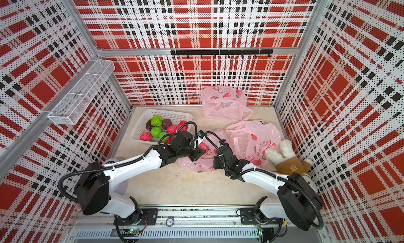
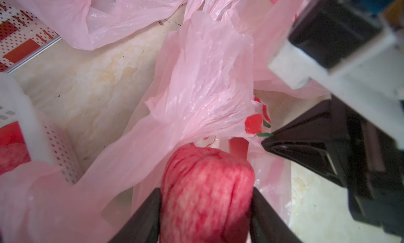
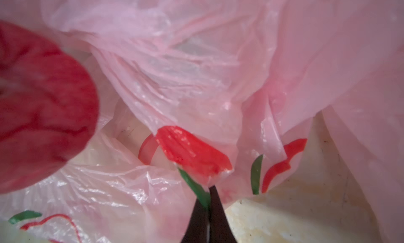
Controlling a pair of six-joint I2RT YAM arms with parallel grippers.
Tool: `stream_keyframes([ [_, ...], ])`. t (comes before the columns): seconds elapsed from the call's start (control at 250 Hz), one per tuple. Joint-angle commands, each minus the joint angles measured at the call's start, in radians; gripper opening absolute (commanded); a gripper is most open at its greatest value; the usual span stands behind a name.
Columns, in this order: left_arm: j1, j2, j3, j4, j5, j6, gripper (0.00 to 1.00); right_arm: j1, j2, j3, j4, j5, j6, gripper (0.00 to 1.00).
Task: Untie the knot of a plastic bag & take out the apple
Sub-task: Pick up the apple from the plastic bag, then place the apple in the basket.
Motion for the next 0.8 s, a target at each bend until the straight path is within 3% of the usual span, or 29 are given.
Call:
stream_keyframes([
  [0.0, 0.008, -0.09, -0.05, -0.003, 0.042, 0.051, 0.6, -0.003, -0.002, -0.001, 0.023, -0.001, 0.004, 0.0],
  [0.192, 0.039, -0.294, -0.12, -0.024, -0.012, 0.081, 0.59, -0.004, -0.004, 0.002, 0.021, 0.002, 0.014, 0.0],
  [0.476, 0.283, -0.461, -0.05, -0.11, 0.045, 0.106, 0.58, -0.004, -0.01, 0.031, 0.002, -0.005, -0.001, 0.0],
  [0.676, 0.54, -0.379, 0.08, -0.093, 0.21, 0.059, 0.58, -0.004, -0.021, 0.044, -0.014, -0.005, -0.011, 0.0],
  [0.796, 0.616, -0.234, 0.195, -0.085, 0.217, 0.024, 0.55, -0.004, -0.027, 0.044, -0.019, -0.009, -0.011, 0.0],
])
